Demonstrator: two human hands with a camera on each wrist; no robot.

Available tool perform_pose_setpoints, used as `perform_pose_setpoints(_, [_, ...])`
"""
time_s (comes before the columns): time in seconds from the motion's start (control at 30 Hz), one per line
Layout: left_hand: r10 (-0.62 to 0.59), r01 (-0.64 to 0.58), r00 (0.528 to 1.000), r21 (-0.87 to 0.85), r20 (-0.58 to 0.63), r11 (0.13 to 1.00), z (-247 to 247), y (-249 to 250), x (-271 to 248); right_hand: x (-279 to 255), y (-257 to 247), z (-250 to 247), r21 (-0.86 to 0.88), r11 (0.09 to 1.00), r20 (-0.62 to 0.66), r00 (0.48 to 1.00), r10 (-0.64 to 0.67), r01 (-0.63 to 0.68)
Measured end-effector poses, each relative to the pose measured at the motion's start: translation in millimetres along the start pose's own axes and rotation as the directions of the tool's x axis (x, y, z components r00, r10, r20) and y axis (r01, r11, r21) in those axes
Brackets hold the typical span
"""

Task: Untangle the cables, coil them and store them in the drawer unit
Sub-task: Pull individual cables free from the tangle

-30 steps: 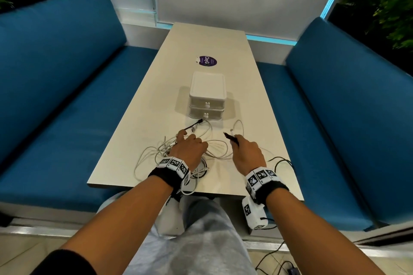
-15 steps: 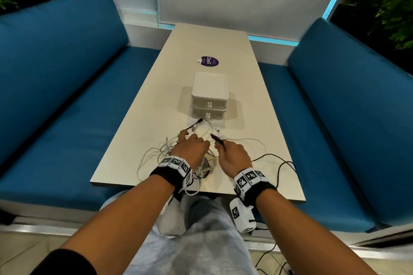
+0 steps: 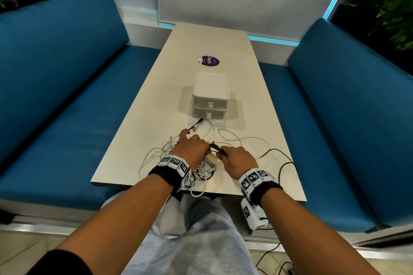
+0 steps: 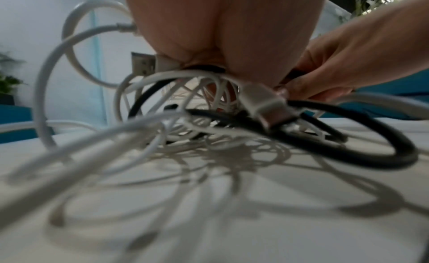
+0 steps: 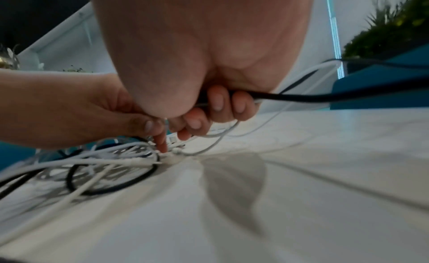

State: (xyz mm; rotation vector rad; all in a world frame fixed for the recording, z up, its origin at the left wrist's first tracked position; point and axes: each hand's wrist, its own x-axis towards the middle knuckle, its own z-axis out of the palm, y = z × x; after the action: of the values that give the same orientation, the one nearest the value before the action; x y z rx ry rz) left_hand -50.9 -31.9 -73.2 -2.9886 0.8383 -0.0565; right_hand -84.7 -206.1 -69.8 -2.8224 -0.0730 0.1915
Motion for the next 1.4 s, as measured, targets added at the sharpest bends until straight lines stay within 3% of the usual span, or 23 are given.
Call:
perform_pose_setpoints(0.2, [0.004,-0.005,0.998,-0.012,-0.068,1.0,0.7,-2.2,1.2,5.2,27.2,-23.1,-0.001,0.999,0.074,0.996,0.045,-0.045])
perform_pose_setpoints(0.37, [-0.005,0.005,1.0,0.031,-0.021,0.999,2.9,3.5,1.5,8.2,41.0,-33.8,-0.044,0.994,0.103,0.989,0.106,-0.102])
perform_pose_setpoints(0.57, [-0.019,0.018,1.0,0.08,0.014,0.997,1.6,8.8,5.2,-0.2,19.0,-22.2,-0.153,0.981,-0.075,0.991,0.107,-0.117])
perform_pose_setpoints(0.8, [-0.034,0.033,0.999,0.089,0.006,0.995,4.1,5.9,0.9,-1.2,-1.2,-7.3,0.12,0.992,-0.225,0.972,0.074,-0.047])
perform_pose_setpoints(0.9, [-0.025,0.023,1.0,0.091,0.016,0.996,2.5,9.0,2.4,-2.6,-4.8,-4.6,0.145,0.989,-0.175,0.985,-0.004,0.03])
perform_pose_setpoints(1.03, [-0.002,-0.002,0.999,0.077,0.044,0.997,-1.3,12.4,3.3,-1.8,-12.1,6.4,0.144,0.988,0.006,0.998,-0.064,0.063])
perform_pose_setpoints(1.17, [0.037,-0.037,0.999,-0.018,-0.014,0.999,3.4,4.1,1.5,1.0,-11.7,7.6,0.193,0.981,-0.012,0.999,-0.032,0.034])
perform_pose_setpoints(1.4, [0.048,-0.069,0.992,-0.179,-0.12,0.981,3.0,-10.7,-0.4,7.9,2.3,-10.6,0.065,0.997,-0.039,0.999,-0.036,0.039])
